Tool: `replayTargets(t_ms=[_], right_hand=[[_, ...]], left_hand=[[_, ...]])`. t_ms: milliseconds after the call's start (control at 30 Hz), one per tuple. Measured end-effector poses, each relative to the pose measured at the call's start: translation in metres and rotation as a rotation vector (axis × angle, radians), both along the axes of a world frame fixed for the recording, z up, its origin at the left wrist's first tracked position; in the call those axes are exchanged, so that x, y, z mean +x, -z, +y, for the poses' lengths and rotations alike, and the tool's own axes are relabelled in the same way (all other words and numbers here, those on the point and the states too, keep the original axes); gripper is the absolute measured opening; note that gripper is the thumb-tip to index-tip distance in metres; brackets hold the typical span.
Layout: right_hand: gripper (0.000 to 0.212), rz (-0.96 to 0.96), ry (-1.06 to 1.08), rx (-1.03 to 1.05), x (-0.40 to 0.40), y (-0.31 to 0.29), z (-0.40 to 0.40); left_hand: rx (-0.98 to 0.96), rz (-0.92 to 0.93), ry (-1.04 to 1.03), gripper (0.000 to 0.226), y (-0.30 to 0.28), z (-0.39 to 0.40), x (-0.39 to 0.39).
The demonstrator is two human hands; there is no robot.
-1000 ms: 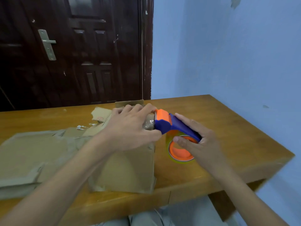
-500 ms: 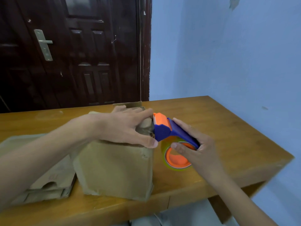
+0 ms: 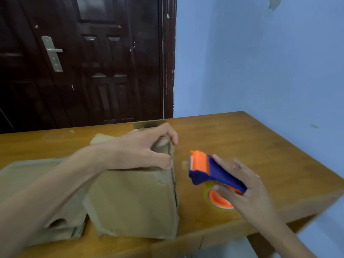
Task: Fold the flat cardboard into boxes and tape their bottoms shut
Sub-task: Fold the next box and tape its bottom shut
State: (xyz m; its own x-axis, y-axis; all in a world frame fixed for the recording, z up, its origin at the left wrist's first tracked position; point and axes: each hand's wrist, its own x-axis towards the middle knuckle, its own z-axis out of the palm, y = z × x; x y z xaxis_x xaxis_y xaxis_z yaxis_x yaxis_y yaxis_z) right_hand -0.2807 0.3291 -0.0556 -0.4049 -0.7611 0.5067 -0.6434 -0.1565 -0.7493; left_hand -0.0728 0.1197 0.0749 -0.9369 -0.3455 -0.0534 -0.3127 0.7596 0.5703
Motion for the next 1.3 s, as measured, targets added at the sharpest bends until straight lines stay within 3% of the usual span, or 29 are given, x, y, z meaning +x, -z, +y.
replayTargets(t_ms=[67, 200, 333, 500, 667, 867, 1300], right_hand=[[0.054, -0.049, 0.089, -0.049, 0.0, 0.008, 0.015], [0.053, -0.094, 0.073, -0.213, 0.014, 0.0, 0.012], [0.051, -0.161, -0.001, -0.331, 0.022, -0.038, -0.009], [0.052, -0.147, -0.124, -0.231, 0.024, -0.067, -0.034], [0.053, -0.181, -0.091, -0.191, 0.021, -0.041, -0.034], [0.052, -0.235, -0.08, -0.208, 0.019, -0.025, -0.027], [0.053, -0.21, 0.05, -0.305, 0.047, 0.001, -0.034]], left_hand=[[0.073, 0.007, 0.009, 0.057, -0.002, -0.007, 0.009], [-0.087, -0.03, 0.081, 0.074, -0.001, 0.009, -0.002], [0.145, 0.13, 0.024, 0.064, -0.001, 0.005, -0.002], [0.283, 0.289, -0.041, 0.046, 0.0, 0.01, 0.004], [0.314, 0.427, -0.186, 0.055, 0.003, 0.007, 0.003], [0.36, 0.511, -0.245, 0.043, 0.003, 0.005, -0.001], [0.315, 0.42, -0.248, 0.033, 0.002, 0.01, -0.002]])
